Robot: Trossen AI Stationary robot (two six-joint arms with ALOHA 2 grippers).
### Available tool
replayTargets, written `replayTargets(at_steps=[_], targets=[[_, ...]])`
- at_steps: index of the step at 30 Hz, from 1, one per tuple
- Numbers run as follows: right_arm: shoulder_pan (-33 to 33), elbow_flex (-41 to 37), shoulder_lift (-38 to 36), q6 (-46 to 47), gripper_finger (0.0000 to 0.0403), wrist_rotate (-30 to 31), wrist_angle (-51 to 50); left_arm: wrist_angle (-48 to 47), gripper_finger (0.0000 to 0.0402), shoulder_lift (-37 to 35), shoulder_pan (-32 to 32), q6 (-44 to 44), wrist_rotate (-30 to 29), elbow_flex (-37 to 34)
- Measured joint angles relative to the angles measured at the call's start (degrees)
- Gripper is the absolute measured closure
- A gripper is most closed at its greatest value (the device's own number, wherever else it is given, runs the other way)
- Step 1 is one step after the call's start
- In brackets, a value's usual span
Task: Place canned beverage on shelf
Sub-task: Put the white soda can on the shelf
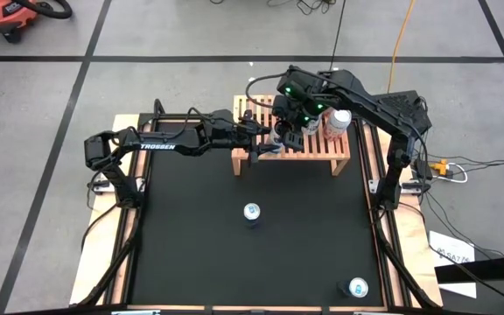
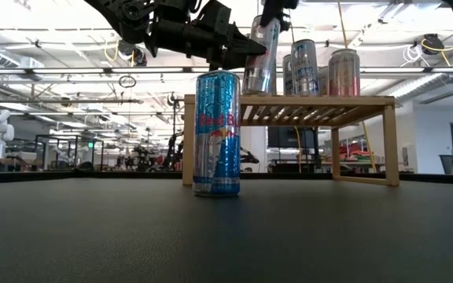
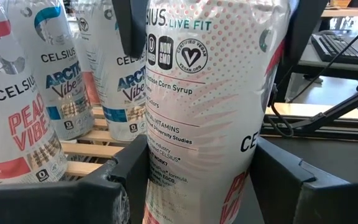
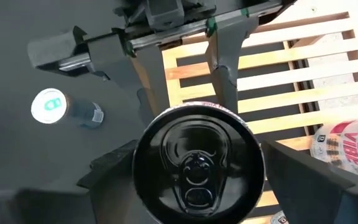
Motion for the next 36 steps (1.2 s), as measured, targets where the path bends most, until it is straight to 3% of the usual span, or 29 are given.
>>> replayTargets(at_steps=[8, 15, 17, 30, 36], targets=[[0.0, -0.6, 0.0, 0.1, 0.0093, 0.0, 1.5, 0.0, 0.019, 0.0, 0.0, 0.0, 0.0, 0.0], [0.0, -0.5, 0.2, 0.2, 0.0165, -0.1, 0.5, 0.0, 0.0188, 0.0, -0.2, -0.4, 0.0, 0.0], [0.0, -0.5, 0.2, 0.1, 0.0167, 0.1, 0.3, 0.2, 0.0182, 0.0, -0.2, -0.4, -0.2, 0.0], [-3.4, 3.4, 0.2, -4.3, 0.0167, -0.2, -1.7, -0.8, 0.0065, -0.2, -0.3, -5.1, -3.2, 0.0], [-5.7, 3.4, 0.3, -6.3, 0.0167, 1.2, -2.0, -1.9, 0.0034, -0.2, -0.4, -5.1, -3.2, 0.0]])
